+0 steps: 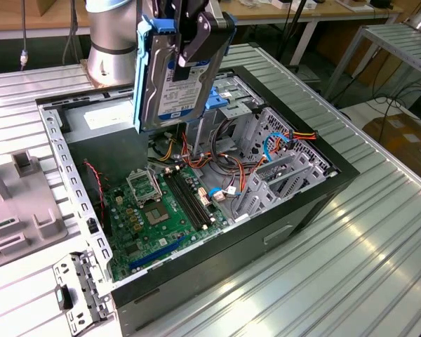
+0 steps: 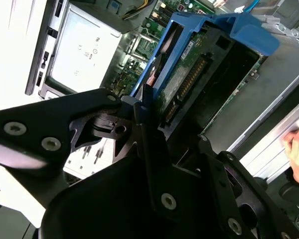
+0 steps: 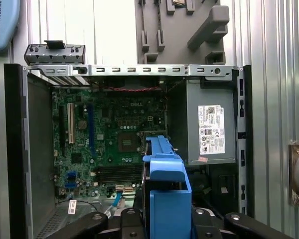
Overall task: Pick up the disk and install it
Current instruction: 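Pick up the disk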
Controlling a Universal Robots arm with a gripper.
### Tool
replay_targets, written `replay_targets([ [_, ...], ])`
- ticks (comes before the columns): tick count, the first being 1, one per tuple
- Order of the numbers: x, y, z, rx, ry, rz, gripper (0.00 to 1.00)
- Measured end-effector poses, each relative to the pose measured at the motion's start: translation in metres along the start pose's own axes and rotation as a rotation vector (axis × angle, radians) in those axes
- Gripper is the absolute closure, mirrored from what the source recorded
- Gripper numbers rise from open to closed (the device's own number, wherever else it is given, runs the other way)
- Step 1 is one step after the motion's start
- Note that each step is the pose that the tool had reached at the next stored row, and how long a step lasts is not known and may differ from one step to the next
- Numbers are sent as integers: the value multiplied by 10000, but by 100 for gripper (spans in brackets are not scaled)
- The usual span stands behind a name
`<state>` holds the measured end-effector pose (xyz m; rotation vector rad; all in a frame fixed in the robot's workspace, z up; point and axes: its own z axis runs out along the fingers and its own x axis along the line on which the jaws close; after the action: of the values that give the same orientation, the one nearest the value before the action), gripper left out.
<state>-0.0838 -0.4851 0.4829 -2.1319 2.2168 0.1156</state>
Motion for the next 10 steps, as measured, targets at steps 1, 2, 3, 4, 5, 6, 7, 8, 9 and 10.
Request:
replay_targets([
  [1, 20, -1, 1, 0, -5, 0, 64],
  [2, 45, -2, 2, 0, -11, 0, 64],
  [3, 72, -3, 5, -1, -17, 0, 64],
  [4, 90, -3, 7, -1, -21, 0, 64],
  [5, 121, -5, 9, -1, -29, 0, 64],
  [6, 150, -6, 11, -2, -36, 0, 64],
  [7, 169, -7, 12, -1, -41, -1, 64],
  [8, 181, -7, 13, -2, -43, -1, 64],
  [9, 202, -8, 14, -2, -48, 0, 64],
  [10, 218, -9, 14, -2, -52, -1, 64],
])
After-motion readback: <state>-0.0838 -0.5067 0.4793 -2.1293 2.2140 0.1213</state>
